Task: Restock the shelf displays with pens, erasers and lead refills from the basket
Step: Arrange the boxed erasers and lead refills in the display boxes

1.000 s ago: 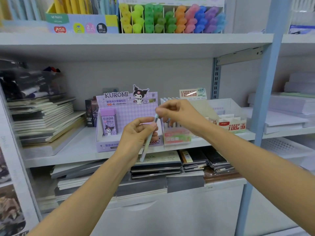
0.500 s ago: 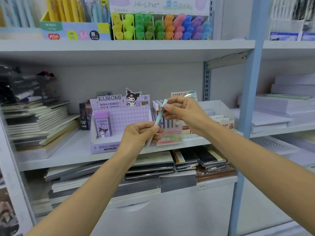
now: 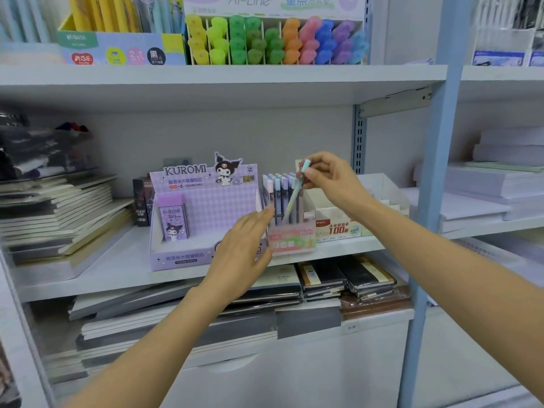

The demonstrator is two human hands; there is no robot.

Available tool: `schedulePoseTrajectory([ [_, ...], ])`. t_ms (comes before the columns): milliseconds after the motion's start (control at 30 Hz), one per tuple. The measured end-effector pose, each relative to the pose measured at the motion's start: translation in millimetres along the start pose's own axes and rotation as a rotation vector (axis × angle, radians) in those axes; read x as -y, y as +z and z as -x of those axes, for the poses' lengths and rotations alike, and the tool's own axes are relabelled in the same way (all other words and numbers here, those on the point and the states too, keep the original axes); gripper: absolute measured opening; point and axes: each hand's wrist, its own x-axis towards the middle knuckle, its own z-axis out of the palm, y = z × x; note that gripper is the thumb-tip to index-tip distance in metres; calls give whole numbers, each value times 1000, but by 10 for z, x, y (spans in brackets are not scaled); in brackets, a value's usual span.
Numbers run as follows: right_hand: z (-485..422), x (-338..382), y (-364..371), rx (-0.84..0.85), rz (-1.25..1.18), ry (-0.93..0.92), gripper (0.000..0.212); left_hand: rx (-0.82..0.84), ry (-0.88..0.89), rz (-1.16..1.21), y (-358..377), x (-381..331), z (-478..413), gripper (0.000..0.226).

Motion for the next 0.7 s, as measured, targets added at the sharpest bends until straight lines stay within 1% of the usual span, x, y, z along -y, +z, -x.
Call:
schedulePoseTrajectory([
  [167, -31, -102, 113, 74, 21, -26, 14, -13, 36, -10, 20, 53, 2, 67],
  [300, -92, -71, 109, 193, 71, -47, 15, -21, 50, -12, 22, 79, -7, 66],
  [400, -105, -78, 221, 193, 113, -71, 18, -38, 56, -4, 30, 85, -14, 66],
  [500, -96, -110, 289, 194, 129, -100, 24, -43, 58, 5, 40, 88, -3, 66],
  [600, -82, -139, 289, 135, 125, -107, 16, -38, 63, 13, 47, 104, 0, 66],
  [700, -74, -159, 317, 57, 131, -126, 15, -37, 56, 13, 61, 117, -5, 66],
])
